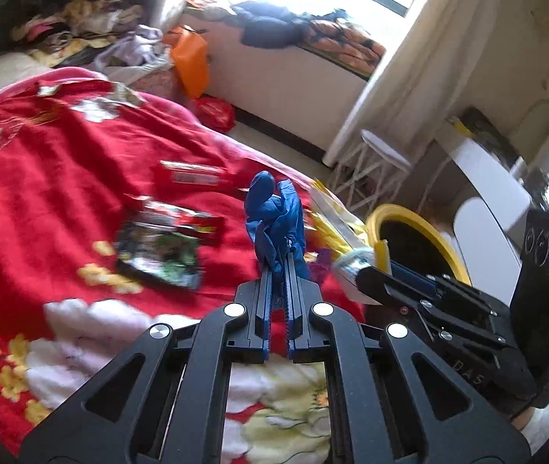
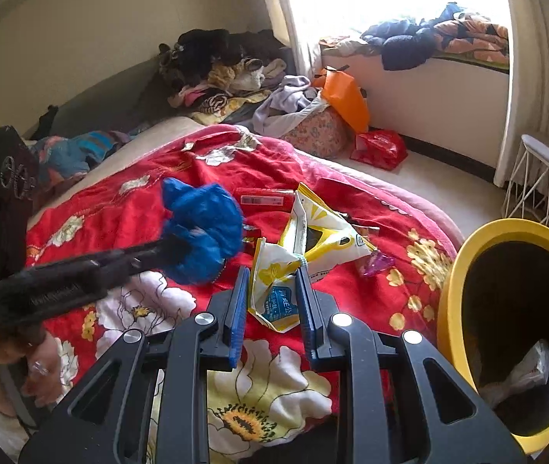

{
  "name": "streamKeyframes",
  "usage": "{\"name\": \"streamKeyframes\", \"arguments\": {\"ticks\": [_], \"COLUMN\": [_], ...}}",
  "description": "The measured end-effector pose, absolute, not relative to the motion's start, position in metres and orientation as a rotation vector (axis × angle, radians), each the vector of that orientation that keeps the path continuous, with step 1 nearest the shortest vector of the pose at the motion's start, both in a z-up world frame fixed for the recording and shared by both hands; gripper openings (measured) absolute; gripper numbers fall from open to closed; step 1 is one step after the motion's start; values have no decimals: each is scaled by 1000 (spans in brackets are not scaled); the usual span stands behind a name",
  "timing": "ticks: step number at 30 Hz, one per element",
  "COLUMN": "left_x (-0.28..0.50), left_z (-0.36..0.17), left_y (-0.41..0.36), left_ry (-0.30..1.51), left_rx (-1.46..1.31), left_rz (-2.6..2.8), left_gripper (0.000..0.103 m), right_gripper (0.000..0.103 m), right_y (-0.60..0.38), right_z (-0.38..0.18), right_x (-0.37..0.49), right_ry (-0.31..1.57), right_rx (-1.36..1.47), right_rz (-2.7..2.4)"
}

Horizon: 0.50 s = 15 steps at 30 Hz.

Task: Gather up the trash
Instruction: 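Lift and carry the blue bag and chip bag over the bin with both tools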

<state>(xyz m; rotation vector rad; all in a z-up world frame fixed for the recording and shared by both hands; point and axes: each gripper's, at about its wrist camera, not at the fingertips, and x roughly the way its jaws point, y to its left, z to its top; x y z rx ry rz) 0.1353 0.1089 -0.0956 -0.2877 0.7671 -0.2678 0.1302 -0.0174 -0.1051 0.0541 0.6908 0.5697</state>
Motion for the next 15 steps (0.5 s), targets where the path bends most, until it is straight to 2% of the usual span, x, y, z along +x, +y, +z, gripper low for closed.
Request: {"name": "streamKeyframes", "arguments": {"ticks": [8, 15], "left_x": [163, 156], "left_z": [-138, -137], "left_y": [74, 76], "left_ry": [920, 905], "left_rx": [-237, -230], "left_rz": [-283, -252], "left_gripper": [3, 3], "right_gripper": [23, 23], "right_y": [-40, -55], "right_z": [-102, -104], "right_x": [131, 134], "right_ry": [680, 688], "right_rx": [94, 126], "right_rz": [537, 529]}}
